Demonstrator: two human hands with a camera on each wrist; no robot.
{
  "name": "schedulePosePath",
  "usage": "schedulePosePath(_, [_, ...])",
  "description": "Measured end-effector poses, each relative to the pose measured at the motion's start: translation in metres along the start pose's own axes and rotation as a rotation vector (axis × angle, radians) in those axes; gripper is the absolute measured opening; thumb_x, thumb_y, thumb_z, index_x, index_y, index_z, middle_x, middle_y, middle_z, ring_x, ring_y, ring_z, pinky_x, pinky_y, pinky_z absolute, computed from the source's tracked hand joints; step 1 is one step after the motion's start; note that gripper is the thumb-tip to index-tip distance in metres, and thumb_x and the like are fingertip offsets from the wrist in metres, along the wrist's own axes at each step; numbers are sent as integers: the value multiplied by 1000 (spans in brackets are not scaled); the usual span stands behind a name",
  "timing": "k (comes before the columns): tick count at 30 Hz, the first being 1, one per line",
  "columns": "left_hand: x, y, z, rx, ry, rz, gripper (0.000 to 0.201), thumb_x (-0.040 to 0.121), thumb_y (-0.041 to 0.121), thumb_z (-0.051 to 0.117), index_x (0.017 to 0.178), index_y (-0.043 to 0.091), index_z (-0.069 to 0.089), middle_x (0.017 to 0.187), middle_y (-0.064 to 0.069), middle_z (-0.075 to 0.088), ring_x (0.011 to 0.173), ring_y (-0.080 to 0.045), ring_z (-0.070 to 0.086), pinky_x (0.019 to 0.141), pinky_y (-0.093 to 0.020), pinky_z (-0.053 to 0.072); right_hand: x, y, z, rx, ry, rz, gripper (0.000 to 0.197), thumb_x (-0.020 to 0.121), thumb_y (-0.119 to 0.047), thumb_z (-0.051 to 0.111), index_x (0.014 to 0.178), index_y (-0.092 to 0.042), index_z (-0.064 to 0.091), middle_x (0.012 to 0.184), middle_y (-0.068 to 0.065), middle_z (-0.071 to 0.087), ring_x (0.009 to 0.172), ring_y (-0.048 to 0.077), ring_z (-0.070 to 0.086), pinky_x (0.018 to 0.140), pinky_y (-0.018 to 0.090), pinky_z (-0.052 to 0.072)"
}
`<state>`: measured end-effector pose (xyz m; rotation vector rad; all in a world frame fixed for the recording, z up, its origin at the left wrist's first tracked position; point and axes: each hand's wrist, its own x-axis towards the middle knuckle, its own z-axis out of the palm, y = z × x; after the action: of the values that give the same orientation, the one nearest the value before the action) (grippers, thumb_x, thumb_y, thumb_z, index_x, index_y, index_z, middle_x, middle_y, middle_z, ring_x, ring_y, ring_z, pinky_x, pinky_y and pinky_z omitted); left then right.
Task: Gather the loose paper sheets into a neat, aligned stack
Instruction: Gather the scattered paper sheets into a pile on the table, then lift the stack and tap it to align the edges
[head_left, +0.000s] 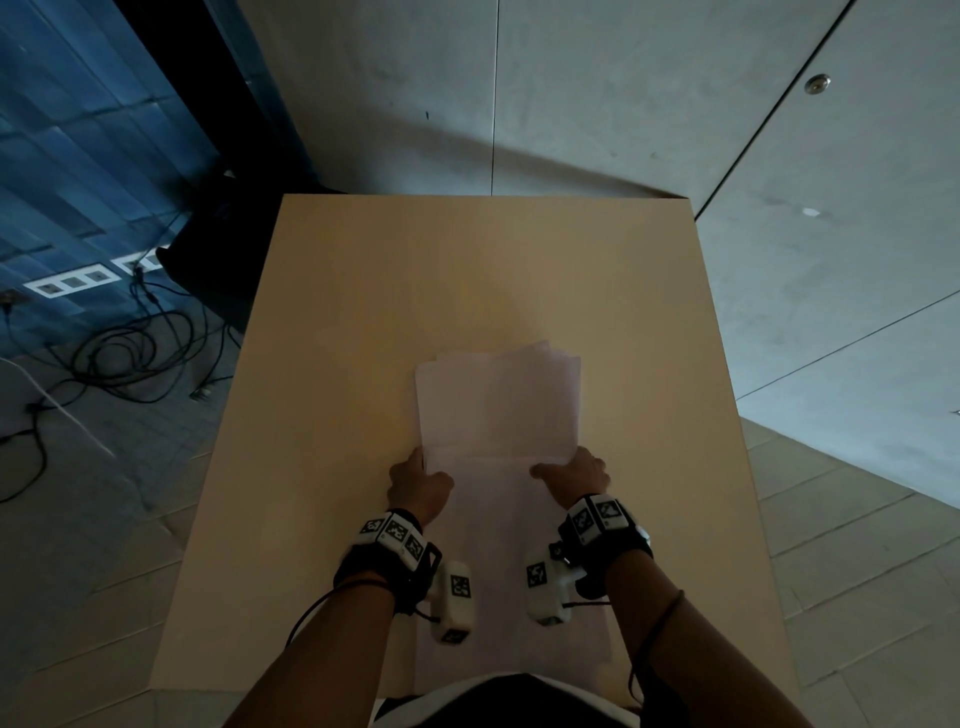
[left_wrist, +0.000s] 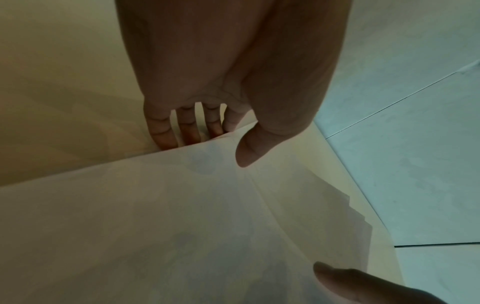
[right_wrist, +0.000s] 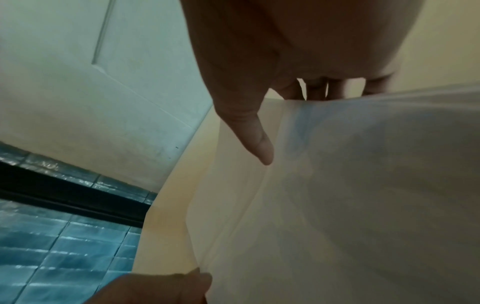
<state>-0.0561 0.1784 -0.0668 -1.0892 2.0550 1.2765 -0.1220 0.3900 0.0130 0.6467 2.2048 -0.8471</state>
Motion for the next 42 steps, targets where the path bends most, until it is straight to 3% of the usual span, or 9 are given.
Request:
schedulePosePath(6, [3, -5, 1, -17, -18, 15, 97, 50, 52, 56, 142, 22, 43, 143, -15, 48, 122, -38, 53, 104, -48, 46, 10, -1, -7, 107, -49, -18, 59, 69, -31, 78, 120, -6, 61, 126, 15, 61, 113, 35, 57, 99, 42, 49])
schedulePosePath(13, [-2, -8, 6, -13, -26, 56, 94, 50, 50, 55, 140, 24, 45, 139, -16, 51, 119, -38, 56, 102, -48, 48, 10, 5, -10, 299, -88, -45, 77, 72, 0, 74, 136, -7, 32, 130, 23, 55, 116, 39, 56, 97, 48, 49])
schedulePosePath(18, [-6, -14, 3, -44, -30, 63, 92, 50, 52, 62, 137, 28, 47, 135, -12, 55, 114, -33, 60, 99, -47, 51, 8, 8, -26, 237, -166, -123, 49, 68, -1, 77, 116, 2, 65, 118, 20, 67, 103, 33, 63, 95, 42, 52])
schedulePosePath(24, [-51, 21, -13, -261, -59, 81, 99, 78, 13, 78, 153, 14, 13, 155, -11, 29, 138, -32, 38, 110, -48, 38, -6, 20, -52, 384, -389, -365, 38, 67, 10, 75, 94, -17, 72, 96, 7, 74, 98, 27, 68, 92, 44, 52])
schedulePosePath(27, [-63, 30, -21, -309, -57, 135, 90, 76, 16, 79, 149, 15, 27, 147, -2, 40, 135, -27, 42, 108, -43, 42, -16, 20, -72, 406, -461, -462, 33, 71, 11, 74, 95, -10, 73, 95, 10, 74, 92, 22, 69, 80, 32, 54])
schedulePosePath(33, [-105, 82, -44, -281, -34, 425, 27, 80, 3, 72, 106, 6, 67, 86, 7, 71, 70, 7, 69, 62, -14, 51, -31, 5, -113, 511, -290, -592, 40, 69, 8, 77, 105, -6, 72, 107, 16, 74, 101, 30, 71, 85, 38, 54])
schedulePosePath(35, [-115, 105, -54, -283, 18, 527, 30, 81, 5, 72, 110, 2, 66, 91, 1, 72, 70, 9, 68, 62, -9, 52, -38, -7, -127, 514, -197, -668, 34, 69, -2, 81, 98, -17, 75, 103, 12, 76, 99, 28, 71, 89, 43, 54])
schedulePosePath(39, [-134, 143, -75, -314, 157, 702, 27, 77, 19, 78, 102, 11, 69, 96, -8, 75, 90, -23, 72, 79, -37, 60, -60, -33, -153, 524, -28, -812, 26, 68, -12, 84, 85, -32, 78, 94, -3, 78, 93, 17, 74, 88, 38, 57])
schedulePosePath(42, [-153, 166, -86, -389, 227, 801, 32, 77, 11, 78, 107, 9, 68, 98, 1, 74, 91, -12, 72, 79, -25, 59, -79, -48, -166, 602, 17, -896, 25, 72, -6, 81, 82, -28, 76, 90, -6, 79, 89, 14, 75, 82, 32, 58])
